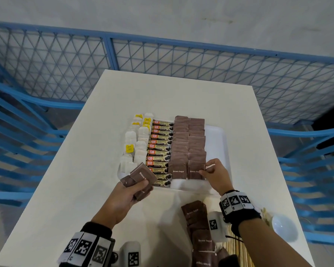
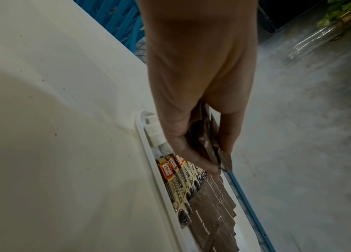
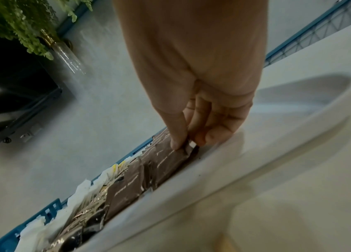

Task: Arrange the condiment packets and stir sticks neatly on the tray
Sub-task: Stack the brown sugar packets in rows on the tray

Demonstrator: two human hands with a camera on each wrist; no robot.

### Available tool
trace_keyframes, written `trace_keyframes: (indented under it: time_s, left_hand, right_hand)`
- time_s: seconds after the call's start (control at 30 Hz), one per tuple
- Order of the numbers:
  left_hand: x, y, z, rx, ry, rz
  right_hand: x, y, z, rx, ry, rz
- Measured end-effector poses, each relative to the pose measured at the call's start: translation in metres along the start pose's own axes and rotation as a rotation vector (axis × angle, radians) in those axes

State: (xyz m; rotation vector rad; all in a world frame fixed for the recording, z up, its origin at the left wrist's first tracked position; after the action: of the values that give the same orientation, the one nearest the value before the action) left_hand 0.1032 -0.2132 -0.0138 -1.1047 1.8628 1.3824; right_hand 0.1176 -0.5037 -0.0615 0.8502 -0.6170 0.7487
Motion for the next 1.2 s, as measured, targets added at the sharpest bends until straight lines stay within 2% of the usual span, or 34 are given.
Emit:
trace_keyframes:
  time_s: [0.23, 0.33, 0.4, 0.57, 0.73, 0.97, 1.07, 1.2]
  left_hand:
    - [0.002, -0.002, 0.0, -0.021, -0.033, -0.002]
    - [0.003, -0.003, 0.0, -0.018, -0.09, -0.007]
    - [0.004, -0.004, 0.0, -0.004, -0.131, -0.003]
    - [0.006, -0.004, -0.005, 0.054, -0.202, -0.002]
    - [0.007, -0.003, -0.008, 0.116, -0.263, -0.005]
    - [0.011, -0.001, -0.011, 0.139, -0.145, 0.06]
    - [0.012, -0.001, -0.009, 0.141, -0.159, 0.071]
    - [0.016, -0.004, -0.002, 0.11, -0.146, 0.075]
  right_hand:
    - [0.003, 0.004, -0.001, -0.087, 0.108, 0.056]
    - [0.022, 0.019, -0.004, -0.154, 0.187, 0.22]
    - [0.039, 0.035, -0.015, -0.063, 0.166, 0.293]
    - [0.068, 0.08, -0.052, 0.408, 0.163, 0.307]
    - [0.066, 0.093, -0.074, 0.531, 0.018, 0.295]
    - [0.058, 0.082, -0.064, 0.541, -0.212, 0.135]
    - [0.051, 0.068, -0.044, 0.432, -0.234, 0.099]
    - [0.035, 0.04, -0.013, 0.214, -0.085, 0.092]
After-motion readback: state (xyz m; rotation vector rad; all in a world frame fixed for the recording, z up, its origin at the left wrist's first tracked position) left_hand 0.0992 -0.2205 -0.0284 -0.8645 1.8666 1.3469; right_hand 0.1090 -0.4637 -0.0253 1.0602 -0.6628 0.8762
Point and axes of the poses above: each hand's wrist, its own y-axis away from the middle knuckle, its own z-axis out of the back of the hand, x = y × z, the point moved 5 cm from there along -y, towards the middle knuckle, and after that the axes turned 8 degrees about -z, right-handed, at the moved point
